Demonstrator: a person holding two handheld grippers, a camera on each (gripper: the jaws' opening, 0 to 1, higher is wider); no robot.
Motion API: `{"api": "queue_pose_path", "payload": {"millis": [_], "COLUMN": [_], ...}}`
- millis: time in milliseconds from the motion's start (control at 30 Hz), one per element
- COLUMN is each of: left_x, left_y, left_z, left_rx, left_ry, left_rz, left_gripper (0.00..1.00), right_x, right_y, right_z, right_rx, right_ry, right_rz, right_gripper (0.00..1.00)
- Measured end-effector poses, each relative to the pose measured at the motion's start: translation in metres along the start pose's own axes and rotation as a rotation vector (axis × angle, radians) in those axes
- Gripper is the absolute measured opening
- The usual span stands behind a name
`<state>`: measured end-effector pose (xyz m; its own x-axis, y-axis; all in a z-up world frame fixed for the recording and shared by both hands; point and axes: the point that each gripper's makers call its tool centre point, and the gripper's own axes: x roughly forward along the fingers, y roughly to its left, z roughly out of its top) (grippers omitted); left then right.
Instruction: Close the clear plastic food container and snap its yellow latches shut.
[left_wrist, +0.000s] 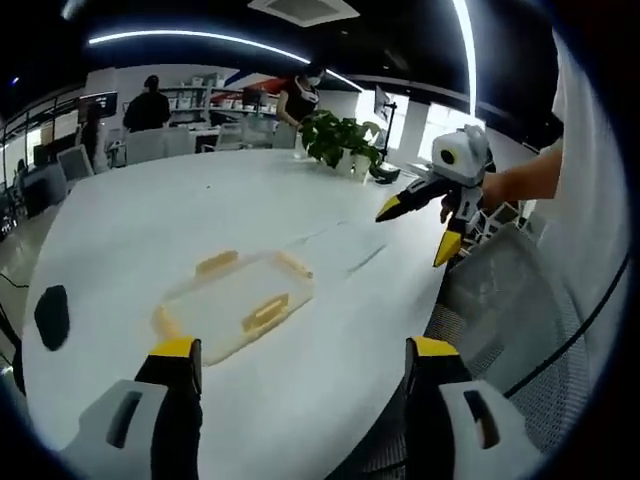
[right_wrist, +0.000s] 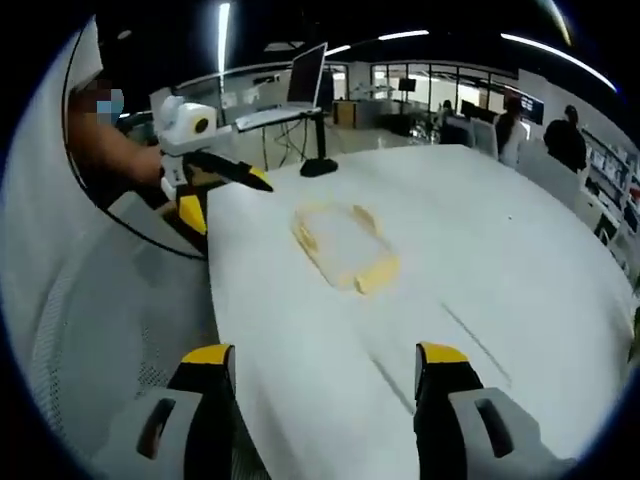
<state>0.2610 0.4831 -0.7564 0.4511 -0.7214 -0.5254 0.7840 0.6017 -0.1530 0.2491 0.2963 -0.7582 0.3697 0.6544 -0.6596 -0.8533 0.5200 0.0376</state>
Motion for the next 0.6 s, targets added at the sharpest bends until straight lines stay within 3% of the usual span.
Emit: {"api": "queue_pose_path", "payload": {"millis": [133, 367, 600], "left_x": [0.001, 0.002, 0.006], "left_y": [0.012, 0.027, 0.048], "left_z": [-0.01, -0.008, -0.011], "left_rx": [-0.031, -0.012, 0.027], "left_ry": [0.076, 0.103, 0.134], "left_rz": [0.003, -0.016, 0.006], "left_gripper": [0.83, 0.68, 0.69], "right_x": [0.007, 0.019, 0.037], "right_y": [-0.006, -0.014, -0.021], "right_z": [0.005, 0.015, 0.02], "right_rx": [-0.015, -0.053, -0.091], "right_ry": [0.032, 0.069, 0.122], "right_rz": [0.013, 0.039, 0.061], "right_gripper": [0.7, 0.67, 0.66]}}
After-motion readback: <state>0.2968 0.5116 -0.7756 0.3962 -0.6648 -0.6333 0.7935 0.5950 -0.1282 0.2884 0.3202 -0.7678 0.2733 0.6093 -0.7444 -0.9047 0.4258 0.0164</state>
